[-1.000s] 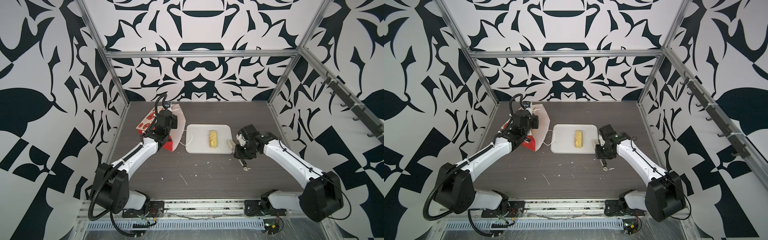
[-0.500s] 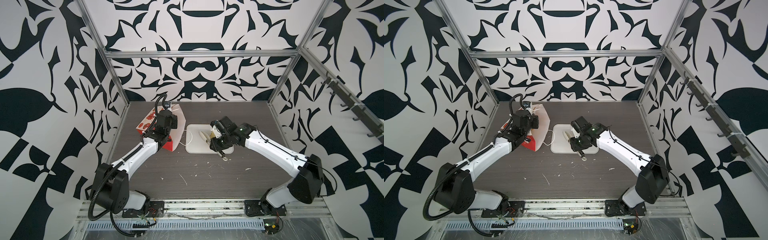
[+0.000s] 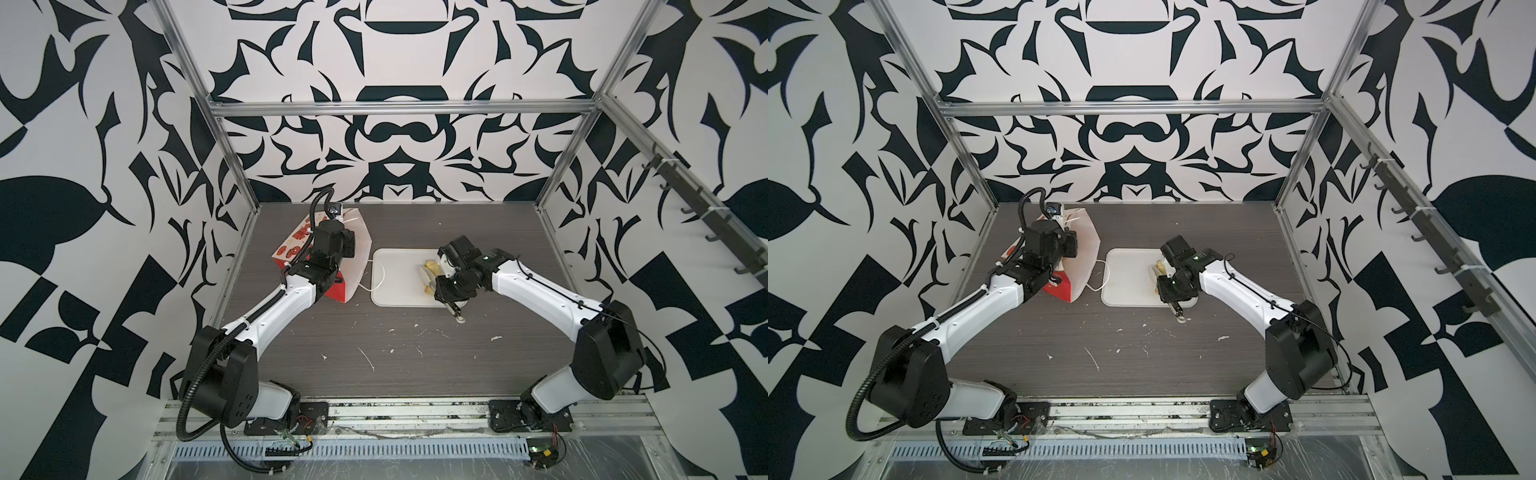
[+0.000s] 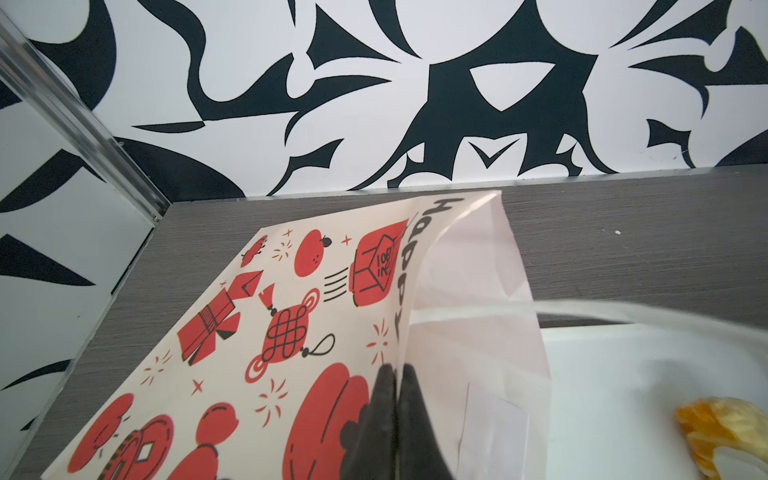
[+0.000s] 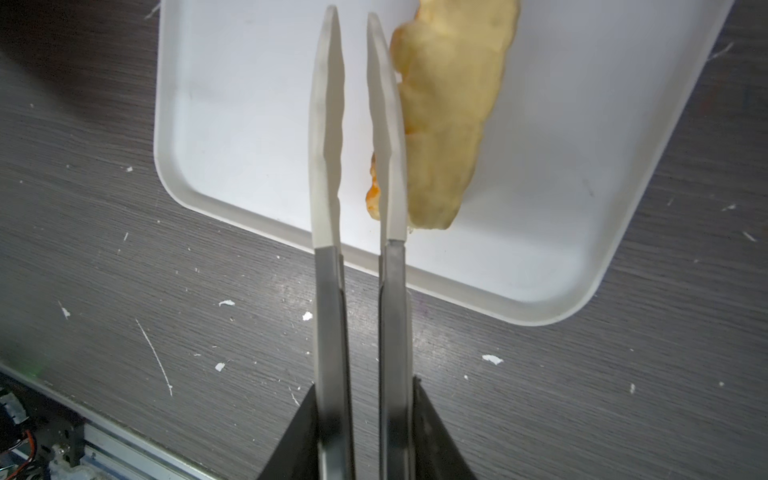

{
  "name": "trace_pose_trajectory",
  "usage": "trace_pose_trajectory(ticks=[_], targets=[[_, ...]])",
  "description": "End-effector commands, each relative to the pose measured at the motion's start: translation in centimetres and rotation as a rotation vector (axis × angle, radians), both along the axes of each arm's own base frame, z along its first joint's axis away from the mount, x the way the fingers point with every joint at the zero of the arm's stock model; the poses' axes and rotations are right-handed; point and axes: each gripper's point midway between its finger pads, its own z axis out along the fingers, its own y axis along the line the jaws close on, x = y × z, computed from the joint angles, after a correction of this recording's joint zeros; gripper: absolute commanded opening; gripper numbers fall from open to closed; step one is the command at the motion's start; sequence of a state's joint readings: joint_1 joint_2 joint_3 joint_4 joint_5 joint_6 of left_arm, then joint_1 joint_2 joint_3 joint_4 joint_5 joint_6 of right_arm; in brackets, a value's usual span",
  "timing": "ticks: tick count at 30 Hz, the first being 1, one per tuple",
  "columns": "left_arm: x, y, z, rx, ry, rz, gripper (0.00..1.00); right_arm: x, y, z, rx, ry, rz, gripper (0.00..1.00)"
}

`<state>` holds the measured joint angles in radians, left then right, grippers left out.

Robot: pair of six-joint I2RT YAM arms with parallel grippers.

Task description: Take the fake bread out of the paper bag

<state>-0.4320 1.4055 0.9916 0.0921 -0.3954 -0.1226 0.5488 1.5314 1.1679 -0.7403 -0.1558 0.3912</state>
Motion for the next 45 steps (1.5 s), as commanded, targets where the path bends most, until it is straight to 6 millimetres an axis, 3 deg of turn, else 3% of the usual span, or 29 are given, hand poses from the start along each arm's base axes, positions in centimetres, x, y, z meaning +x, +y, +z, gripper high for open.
trace_pose_trajectory(ticks=[1,10,15,20,28,36,41,45], targets=[[0.1,0.2,1.4,-0.021,-0.042,0.004,0.0,-0.2,-1.1,1.3,0.012,-0.041,-0.022,0.34],[0.1,0.2,1.6,-0.021,-0.044,0.003,0.0,-2.4,-4.8,2.2,-0.035,-0.057,-0.084,0.34],[0.2,0.0,1.6,-0.023,-0.046,-0.001,0.0,-2.2,-4.4,3.6,-0.002,-0.093,-0.082,0.34],[0.1,0.0,1.7,-0.028,-0.046,-0.003,0.0,-0.8,-2.2,4.6,0.092,-0.119,-0.06,0.34],[0.0,0.1,1.9,-0.023,-0.048,-0.001,0.0,1.0,0.0,2.0,0.133,-0.075,-0.031,0.34],[0.2,0.0,1.8,-0.024,-0.043,-0.005,0.0,1.0,-2.6,0.1,0.092,-0.047,-0.092,0.33],[0.2,-0.1,1.6,-0.023,-0.039,-0.006,0.0,0.4,-4.9,-0.1,0.057,-0.046,-0.125,0.33],[0.3,-0.1,1.5,-0.024,-0.037,-0.006,0.0,0.2,-5.3,-0.1,0.058,-0.042,-0.129,0.33]])
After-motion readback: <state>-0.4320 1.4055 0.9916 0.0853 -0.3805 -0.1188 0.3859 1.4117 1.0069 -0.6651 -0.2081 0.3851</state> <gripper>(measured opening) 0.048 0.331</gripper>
